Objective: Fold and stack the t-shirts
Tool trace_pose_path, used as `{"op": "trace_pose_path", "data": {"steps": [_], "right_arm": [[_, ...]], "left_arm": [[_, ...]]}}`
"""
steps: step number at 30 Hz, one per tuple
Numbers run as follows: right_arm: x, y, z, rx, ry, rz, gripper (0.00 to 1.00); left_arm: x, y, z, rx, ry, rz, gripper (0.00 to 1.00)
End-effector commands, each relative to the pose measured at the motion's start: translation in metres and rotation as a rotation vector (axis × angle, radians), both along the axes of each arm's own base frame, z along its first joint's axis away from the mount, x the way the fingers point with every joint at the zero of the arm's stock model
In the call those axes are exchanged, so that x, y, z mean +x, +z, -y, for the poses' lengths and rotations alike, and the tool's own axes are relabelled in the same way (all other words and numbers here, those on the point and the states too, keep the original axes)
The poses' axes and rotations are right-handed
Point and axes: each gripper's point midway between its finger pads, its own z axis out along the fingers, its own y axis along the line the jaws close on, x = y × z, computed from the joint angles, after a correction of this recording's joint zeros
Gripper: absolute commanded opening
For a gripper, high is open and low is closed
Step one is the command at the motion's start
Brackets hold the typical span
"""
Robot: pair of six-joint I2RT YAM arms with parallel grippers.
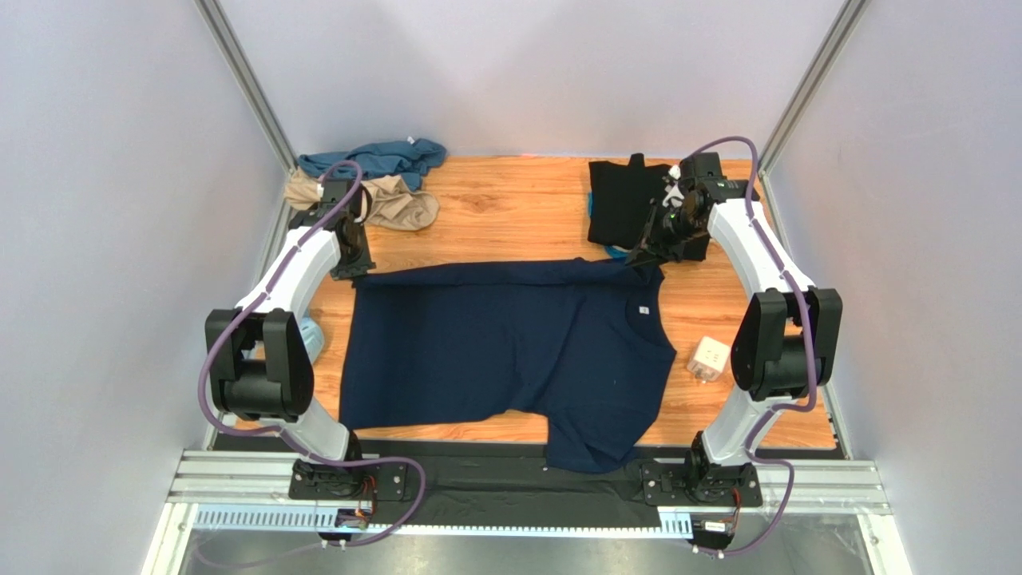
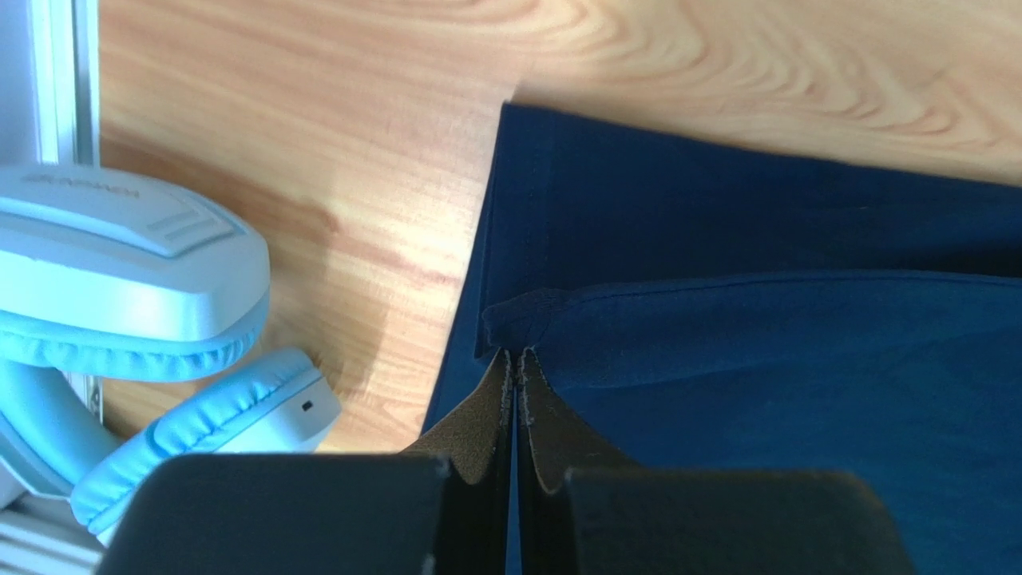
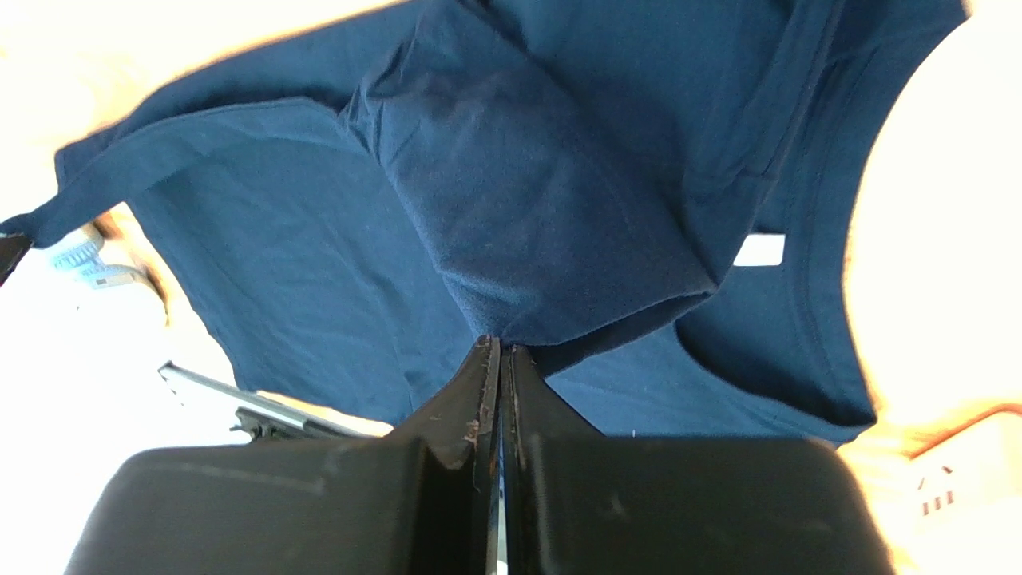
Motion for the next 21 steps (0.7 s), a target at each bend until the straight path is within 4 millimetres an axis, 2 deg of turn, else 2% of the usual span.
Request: {"op": "trace_pose_path", "data": {"steps": [1, 6, 9, 14, 21], "right_arm": [[-0.015, -0.008, -0.007, 0.012, 0.037, -0.047, 0.00], [-0.026, -0.014, -0.002, -0.019, 0.039, -0.067, 0.00], [-0.030, -0.019, 0.003, -0.052, 0.043, -0.079, 0.00], [-0.034, -0.027, 0.002, -0.049, 0.047, -0.123, 0.00], [-0.031, -0.033, 0.006, -0.070, 0.049, -0.132, 0.00]], "left_arm": [[-0.011, -0.005, -0.006, -0.012, 0.025, -0.090, 0.00], [-0.022, -0.018, -0.014, 0.011, 0.039, -0.163, 0.00], [-0.024, -0.027, -0.029, 0.030, 0.049, -0.187, 0.00], [-0.018, -0.032, -0.040, 0.082, 0.054, -0.223, 0.00], [-0.012, -0.046, -0.041, 0.089, 0.053, -0.281, 0.00]]}}
